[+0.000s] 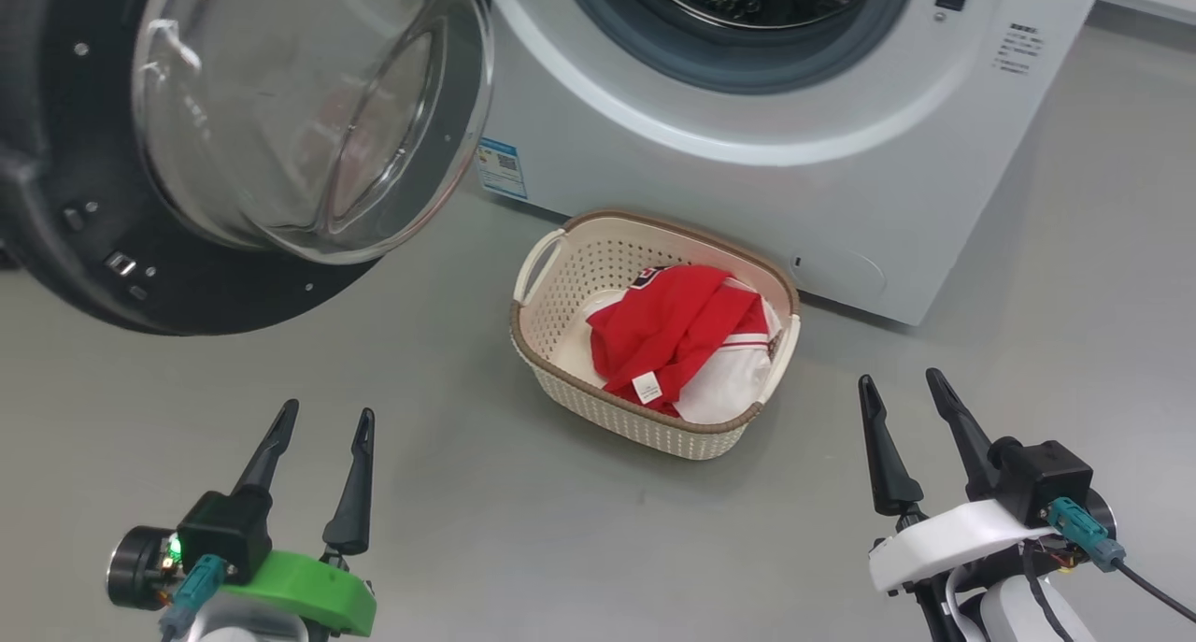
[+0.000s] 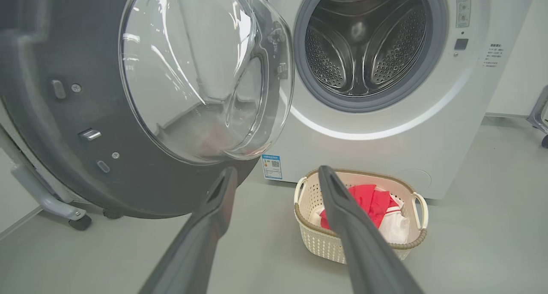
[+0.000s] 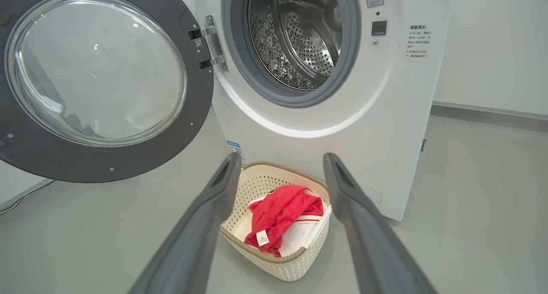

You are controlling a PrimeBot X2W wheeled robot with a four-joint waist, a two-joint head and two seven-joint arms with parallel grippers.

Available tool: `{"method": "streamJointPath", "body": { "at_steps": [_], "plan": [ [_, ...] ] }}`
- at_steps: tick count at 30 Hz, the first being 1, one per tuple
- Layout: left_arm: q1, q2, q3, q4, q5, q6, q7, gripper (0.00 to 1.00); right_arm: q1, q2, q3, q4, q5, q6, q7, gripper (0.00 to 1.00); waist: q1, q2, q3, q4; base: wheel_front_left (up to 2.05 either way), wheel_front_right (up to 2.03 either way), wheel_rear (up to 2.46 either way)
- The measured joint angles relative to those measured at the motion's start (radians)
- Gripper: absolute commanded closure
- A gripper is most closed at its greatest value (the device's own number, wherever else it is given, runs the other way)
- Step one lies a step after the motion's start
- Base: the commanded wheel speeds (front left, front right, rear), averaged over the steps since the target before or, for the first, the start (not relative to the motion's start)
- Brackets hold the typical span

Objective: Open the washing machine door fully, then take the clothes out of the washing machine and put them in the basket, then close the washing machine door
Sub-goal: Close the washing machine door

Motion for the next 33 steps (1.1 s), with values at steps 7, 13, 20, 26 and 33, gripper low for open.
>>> {"method": "streamJointPath", "body": {
  "at_steps": [7, 13, 20, 26, 33],
  "plan": [
    [0.0, -0.002, -0.01, 0.011, -0.001, 0.0, 0.0, 0.0, 0.001, -0.006, -0.005, 0.003, 0.001, 0.0, 0.0, 0.0, 0.0, 0.0, -0.004, 0.096, 0.0, 0.0, 0.0],
    [0.001, -0.003, 0.026, -0.003, -0.01, 0.01, 0.0, 0.0, -0.006, -0.001, 0.031, 0.015, 0.001, 0.0, 0.0, 0.0, 0.0, 0.0, -0.011, 0.146, 0.0, 0.0, 0.0],
    [0.002, -0.003, 0.04, -0.016, -0.012, 0.019, 0.0, 0.0, -0.026, -0.002, 0.046, 0.022, 0.001, 0.0, 0.0, 0.0, 0.0, 0.0, -0.018, 0.158, 0.0, 0.0, 0.0],
    [0.011, -0.004, 0.056, -0.033, -0.012, 0.022, 0.0, 0.0, -0.041, -0.002, 0.062, 0.031, 0.001, 0.0, 0.0, 0.0, 0.0, 0.0, -0.017, 0.161, 0.0, 0.0, 0.0],
    [0.022, -0.004, 0.06, -0.04, -0.012, 0.024, 0.0, 0.0, -0.047, -0.002, 0.07, 0.042, 0.01, 0.0, 0.0, 0.0, 0.0, 0.0, -0.011, 0.163, 0.0, 0.0, 0.0]
  ]
}}
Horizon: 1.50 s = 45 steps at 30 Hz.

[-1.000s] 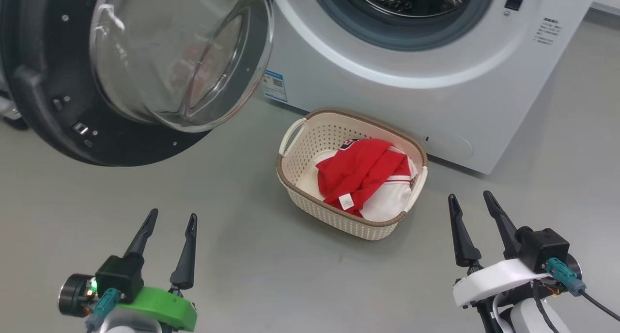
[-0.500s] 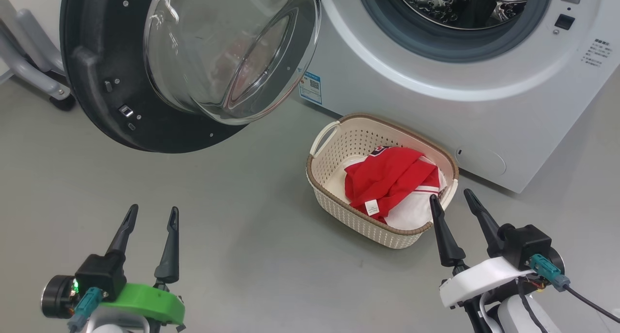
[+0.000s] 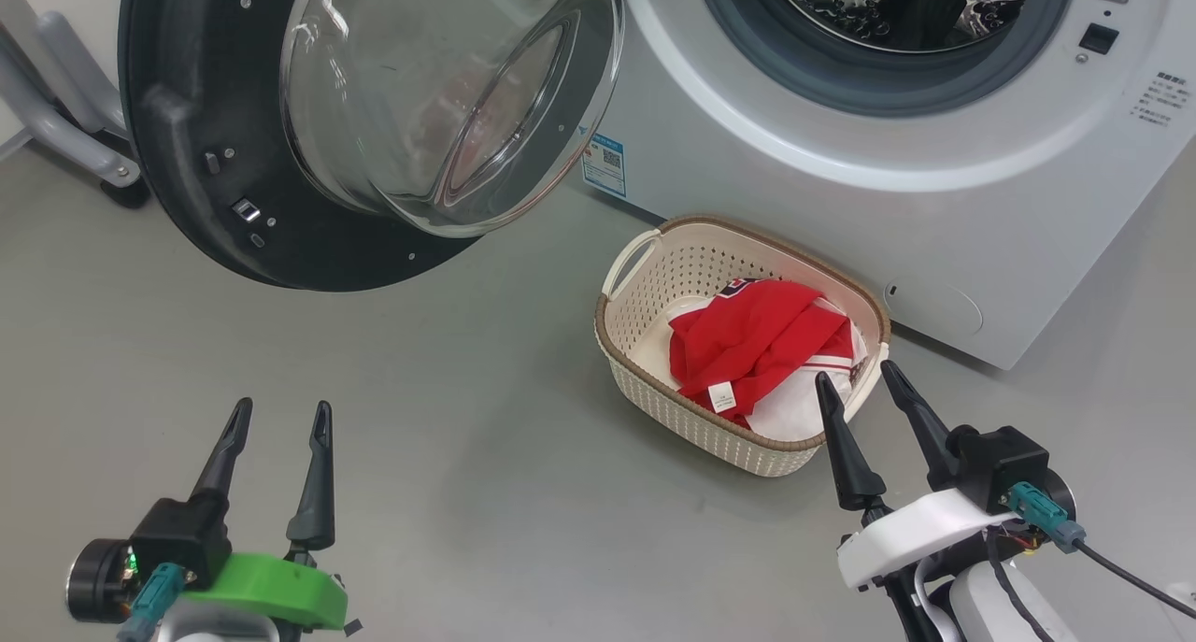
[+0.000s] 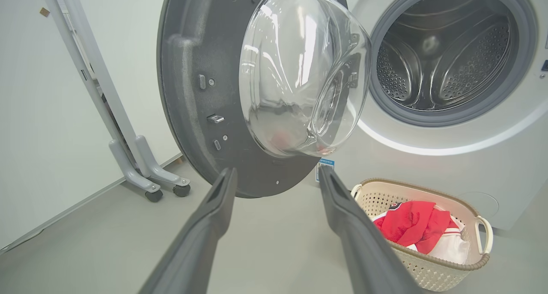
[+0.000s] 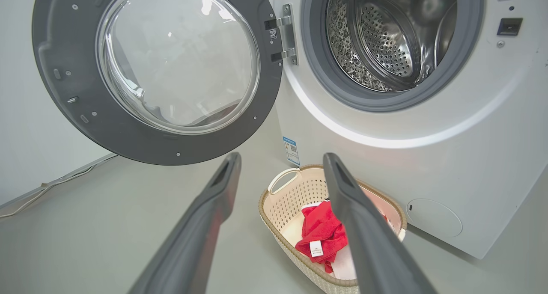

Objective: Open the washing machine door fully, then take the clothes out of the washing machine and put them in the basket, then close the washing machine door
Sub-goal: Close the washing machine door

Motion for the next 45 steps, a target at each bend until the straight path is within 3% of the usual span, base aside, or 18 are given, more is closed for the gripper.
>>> {"method": "streamJointPath", "body": {
  "at_steps": [41, 42, 43, 45],
  "plan": [
    [0.007, -0.001, -0.001, -0.01, 0.0, 0.0, 0.0, 0.0, -0.013, -0.01, -0.002, 0.023, 0.024, 0.0, 0.0, 0.0, 0.0, 0.0, -0.013, -0.007, 0.0, 0.0, 0.0],
    [0.008, -0.001, -0.001, -0.01, 0.0, 0.0, 0.0, 0.61, -0.013, -0.011, -0.002, 0.023, 0.024, 0.0, 0.0, 0.0, 0.0, 0.0, -0.013, -0.007, 0.0, 0.0, 0.0],
    [0.009, -0.001, -0.002, -0.01, -0.001, 0.0, 0.0, 1.0, -0.013, -0.012, -0.002, 0.023, 0.024, 0.0, 0.0, 0.0, 0.0, 0.0, -0.012, -0.007, 0.0, 0.0, 0.0],
    [0.011, -0.001, -0.002, -0.009, -0.006, 0.0, 0.0, 1.0, -0.013, -0.013, -0.002, 0.023, 0.024, 0.0, 0.0, 0.0, 0.0, 0.0, -0.012, -0.007, 0.0, 0.0, 0.0]
  ]
}}
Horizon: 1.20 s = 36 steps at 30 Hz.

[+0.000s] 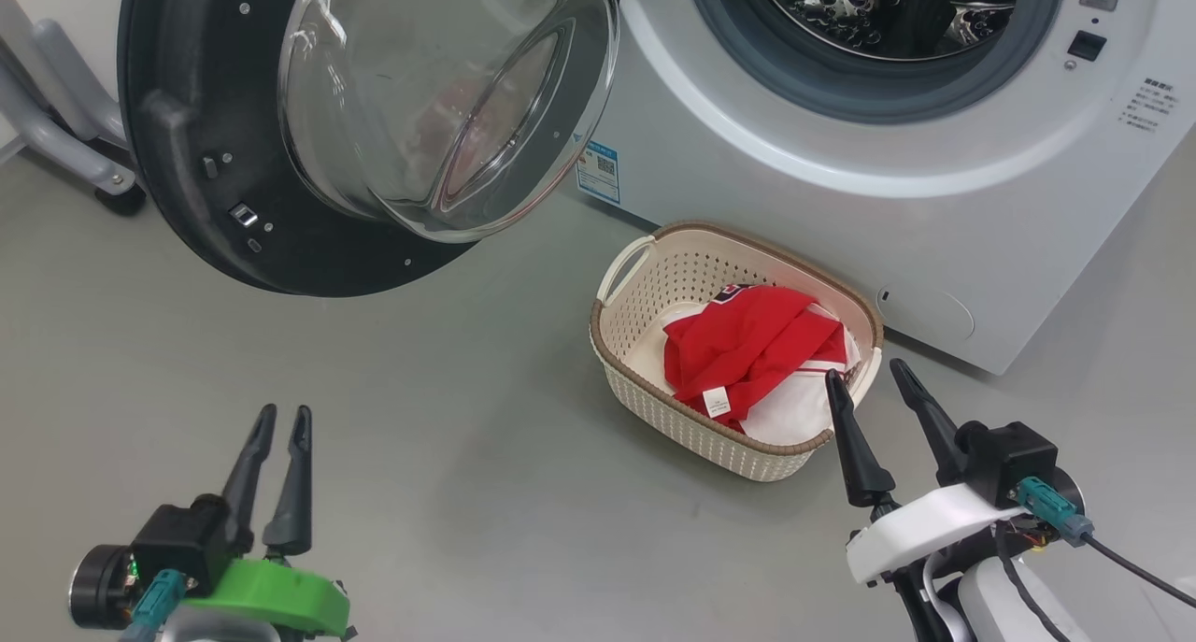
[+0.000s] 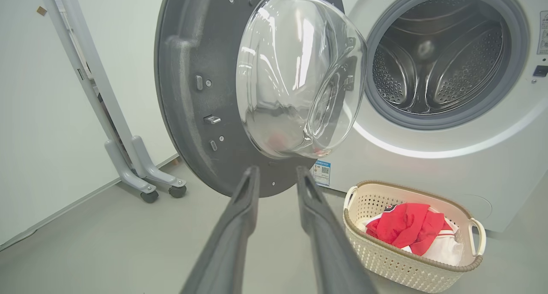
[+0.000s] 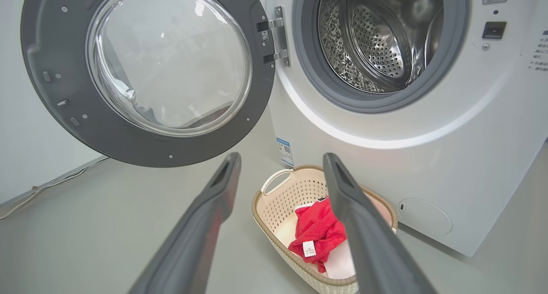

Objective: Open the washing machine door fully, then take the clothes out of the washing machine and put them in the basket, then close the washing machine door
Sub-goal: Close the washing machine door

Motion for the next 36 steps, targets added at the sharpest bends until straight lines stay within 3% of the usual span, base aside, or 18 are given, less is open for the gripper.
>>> {"method": "streamJointPath", "body": {
  "at_steps": [17, 21, 29, 36],
  "plan": [
    [-0.002, 0.009, 0.005, -0.056, -0.008, -0.009, 0.0, 1.0, -0.005, -0.034, 0.006, -0.049, -0.026, -0.003, 0.004, 0.0, 0.0, 0.0, 0.07, 0.005, 0.0, 0.0, 0.0],
    [-0.062, 0.078, 0.045, -0.094, -0.008, -0.016, 0.0, 1.0, -0.006, -0.054, 0.005, -0.057, -0.042, -0.011, 0.019, 0.0, 0.0, 0.0, 0.107, 0.008, 0.0, 0.0, 0.0],
    [-0.229, 0.259, 0.252, -0.133, -0.081, -0.02, -0.001, 1.0, -0.046, -0.076, 0.011, -0.08, -0.061, -0.011, 0.037, 0.0, 0.0, 0.0, 0.177, -0.009, 0.0, 0.0, 0.0],
    [-0.355, 0.348, 0.39, 0.002, -0.28, -0.024, 0.079, 1.0, -0.073, -0.077, 0.025, -0.096, -0.063, -0.011, 0.037, 0.0, 0.0, 0.0, 0.209, -0.06, 0.0, 0.0, 0.0]
  ]
}}
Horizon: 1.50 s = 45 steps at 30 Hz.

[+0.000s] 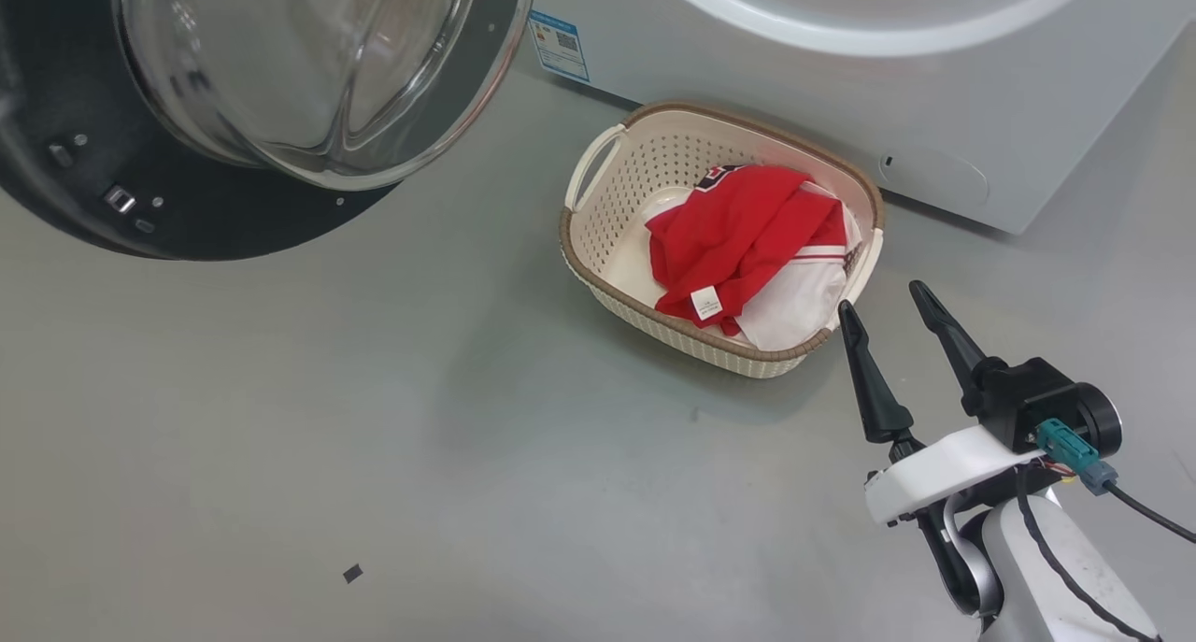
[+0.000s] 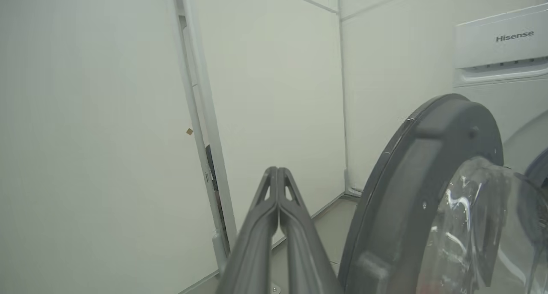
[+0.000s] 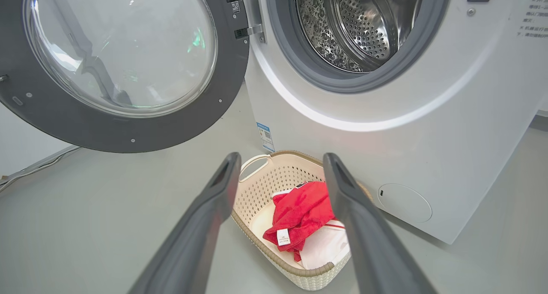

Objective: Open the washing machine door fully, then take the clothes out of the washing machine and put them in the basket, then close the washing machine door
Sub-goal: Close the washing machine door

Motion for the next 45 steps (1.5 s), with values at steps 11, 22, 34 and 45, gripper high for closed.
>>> {"method": "streamJointPath", "body": {
  "at_steps": [11, 22, 34, 45],
  "plan": [
    [-0.213, 0.046, 0.23, 0.303, -0.358, 0.024, 0.246, 1.0, -0.022, 0.002, 0.009, -0.007, -0.004, 0.0, 0.01, 0.0, 0.0001, 0.0, 0.049, -0.089, 0.0, 0.0, 0.0],
    [-0.393, 0.064, 0.396, 0.507, -0.572, 0.171, 0.442, 1.0, -0.047, 0.009, 0.016, -0.005, -0.004, 0.0, 0.009, 0.0, 0.0, 0.0, 0.076, -0.17, 0.0, 0.0, 0.0],
    [-0.486, 0.084, 0.39, 0.611, -0.617, 0.213, 0.578, 1.0, -0.05, 0.009, 0.01, -0.001, -0.004, 0.0, 0.006, 0.0, 0.0, 0.0, 0.077, -0.191, 0.0, 0.0, 0.0],
    [-0.522, 0.086, 0.366, 0.701, -0.655, 0.228, 0.698, 1.0, -0.051, 0.01, 0.011, 0.006, -0.004, 0.0, -0.002, 0.0, 0.0, 0.0, 0.074, -0.196, 0.0, 0.0, 0.0]
  ]
}}
